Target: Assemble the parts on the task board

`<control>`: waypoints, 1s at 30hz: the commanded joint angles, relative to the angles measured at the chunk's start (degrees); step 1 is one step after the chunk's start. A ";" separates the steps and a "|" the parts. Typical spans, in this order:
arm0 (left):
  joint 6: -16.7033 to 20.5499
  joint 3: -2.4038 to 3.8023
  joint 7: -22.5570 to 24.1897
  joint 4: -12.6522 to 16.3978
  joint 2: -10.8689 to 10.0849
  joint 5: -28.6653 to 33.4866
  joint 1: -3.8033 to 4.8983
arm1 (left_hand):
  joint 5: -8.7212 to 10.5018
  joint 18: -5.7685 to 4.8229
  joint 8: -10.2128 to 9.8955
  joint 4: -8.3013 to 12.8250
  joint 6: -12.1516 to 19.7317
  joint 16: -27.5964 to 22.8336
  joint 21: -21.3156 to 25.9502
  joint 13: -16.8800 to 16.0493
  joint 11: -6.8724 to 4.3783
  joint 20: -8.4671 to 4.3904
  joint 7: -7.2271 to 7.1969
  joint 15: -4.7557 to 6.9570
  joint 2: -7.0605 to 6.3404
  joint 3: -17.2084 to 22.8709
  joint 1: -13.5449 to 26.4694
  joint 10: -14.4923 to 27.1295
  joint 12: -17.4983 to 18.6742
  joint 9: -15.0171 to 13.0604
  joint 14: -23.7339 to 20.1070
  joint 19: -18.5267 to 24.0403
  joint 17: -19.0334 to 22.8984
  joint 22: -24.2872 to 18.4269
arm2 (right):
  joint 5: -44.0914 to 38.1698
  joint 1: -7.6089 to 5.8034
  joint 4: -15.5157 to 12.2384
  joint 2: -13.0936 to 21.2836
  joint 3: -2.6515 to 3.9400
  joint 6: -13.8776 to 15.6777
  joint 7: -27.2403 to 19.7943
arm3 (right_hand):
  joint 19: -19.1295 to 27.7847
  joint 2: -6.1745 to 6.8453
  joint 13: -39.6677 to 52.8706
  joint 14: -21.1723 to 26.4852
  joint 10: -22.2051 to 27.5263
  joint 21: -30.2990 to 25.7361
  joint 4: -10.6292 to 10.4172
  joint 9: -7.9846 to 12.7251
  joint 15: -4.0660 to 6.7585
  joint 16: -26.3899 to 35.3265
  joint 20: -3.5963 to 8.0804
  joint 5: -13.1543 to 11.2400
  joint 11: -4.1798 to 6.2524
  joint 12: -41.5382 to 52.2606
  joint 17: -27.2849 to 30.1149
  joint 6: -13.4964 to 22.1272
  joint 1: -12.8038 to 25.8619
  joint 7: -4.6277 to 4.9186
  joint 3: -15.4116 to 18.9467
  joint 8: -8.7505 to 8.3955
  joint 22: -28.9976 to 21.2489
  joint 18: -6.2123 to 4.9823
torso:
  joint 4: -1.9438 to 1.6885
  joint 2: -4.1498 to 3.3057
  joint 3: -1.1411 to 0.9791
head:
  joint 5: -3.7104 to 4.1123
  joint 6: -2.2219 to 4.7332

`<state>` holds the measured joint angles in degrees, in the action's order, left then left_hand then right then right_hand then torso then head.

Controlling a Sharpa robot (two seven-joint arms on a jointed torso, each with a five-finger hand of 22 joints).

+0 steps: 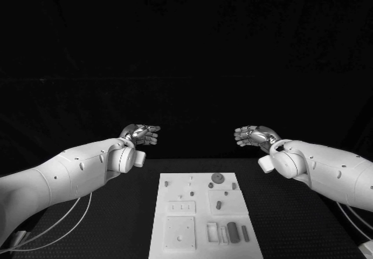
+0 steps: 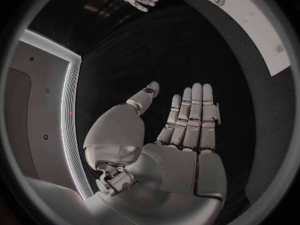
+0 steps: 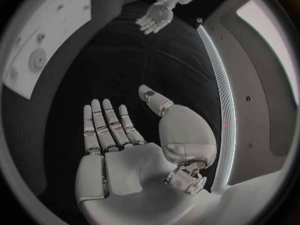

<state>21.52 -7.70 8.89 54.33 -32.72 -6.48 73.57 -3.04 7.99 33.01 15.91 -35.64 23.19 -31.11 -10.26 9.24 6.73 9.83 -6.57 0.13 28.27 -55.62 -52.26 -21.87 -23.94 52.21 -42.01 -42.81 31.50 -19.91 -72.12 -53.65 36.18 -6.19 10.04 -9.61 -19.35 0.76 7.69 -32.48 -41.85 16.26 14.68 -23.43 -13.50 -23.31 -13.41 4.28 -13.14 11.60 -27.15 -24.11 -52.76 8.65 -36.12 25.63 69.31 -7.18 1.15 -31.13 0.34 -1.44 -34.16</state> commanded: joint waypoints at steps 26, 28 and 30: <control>-7.12 0.50 1.32 22.76 -11.79 -12.26 0.70 | 0.13 -0.85 -5.65 -1.03 -6.42 3.55 0.20 -2.42 -2.02 -5.18 -0.44 3.43 -5.48 -2.66 -2.23 -8.79 5.90 -0.21 7.14 -10.84 -6.54 -0.80 | -61.50 0.05 -6.04 -1.44 -0.03 1.08 6.22 | -40.11 5.84 23.40 -35.24 -33.02 12.97 0.45 -3.52 16.94 -24.47 8.12 0.26 10.94 13.96 -22.25 -21.74 -6.15 -0.04 4.71 -4.78 7.03 -7.82 | -0.44 -3.47 -1.03 | 0.71 -2.01; -6.86 0.58 1.29 23.84 -11.92 -12.27 0.70 | 0.13 -0.96 -5.82 -1.05 -6.35 3.54 0.24 -2.53 -2.08 -5.30 -0.43 3.43 -5.44 -2.59 -2.21 -9.00 5.99 -0.25 7.10 -10.85 -6.66 -0.79 | -63.80 0.06 -6.22 -1.89 -0.39 1.82 7.75 | -40.86 5.71 28.00 -35.31 -32.08 14.28 0.25 -3.63 17.32 -26.99 8.55 0.32 11.15 16.92 -24.03 -22.02 -6.35 -0.19 4.66 -5.61 7.10 -7.82 | -0.81 -4.13 -1.21 | 0.83 -2.17; -6.63 0.61 1.17 24.66 -12.07 -12.27 0.71 | 0.13 -1.15 -6.08 -1.05 -6.27 3.54 0.30 -2.77 -2.25 -5.48 -0.42 3.43 -5.46 -2.53 -2.17 -9.46 6.04 -0.33 7.08 -10.88 -6.85 -0.76 | -65.06 0.07 -6.47 -2.23 -0.95 2.46 8.61 | -41.32 5.77 31.32 -35.58 -31.84 15.34 0.25 -3.73 17.64 -29.24 8.83 0.26 11.38 19.41 -25.65 -22.46 -6.44 -0.37 4.76 -6.05 7.13 -7.82 | -1.14 -4.59 -1.37 | 0.95 -2.22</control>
<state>15.44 -7.11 9.25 78.52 -44.65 -17.17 74.26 -3.04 6.21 27.22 15.17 -42.34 26.57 -31.10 -13.01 7.04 1.72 9.30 -3.17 -5.17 25.79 -58.08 -61.45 -16.14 -24.20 59.07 -52.94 -49.63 30.66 -78.35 -72.12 -59.97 34.09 -7.09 12.64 -4.22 -60.53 6.38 38.79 -68.13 -73.88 31.59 15.08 -27.13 3.77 -52.42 -4.50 4.27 -1.82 30.87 -52.72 -46.42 -58.82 8.29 -31.61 19.60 74.95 -13.82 0.63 -34.60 -0.70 -0.65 -36.33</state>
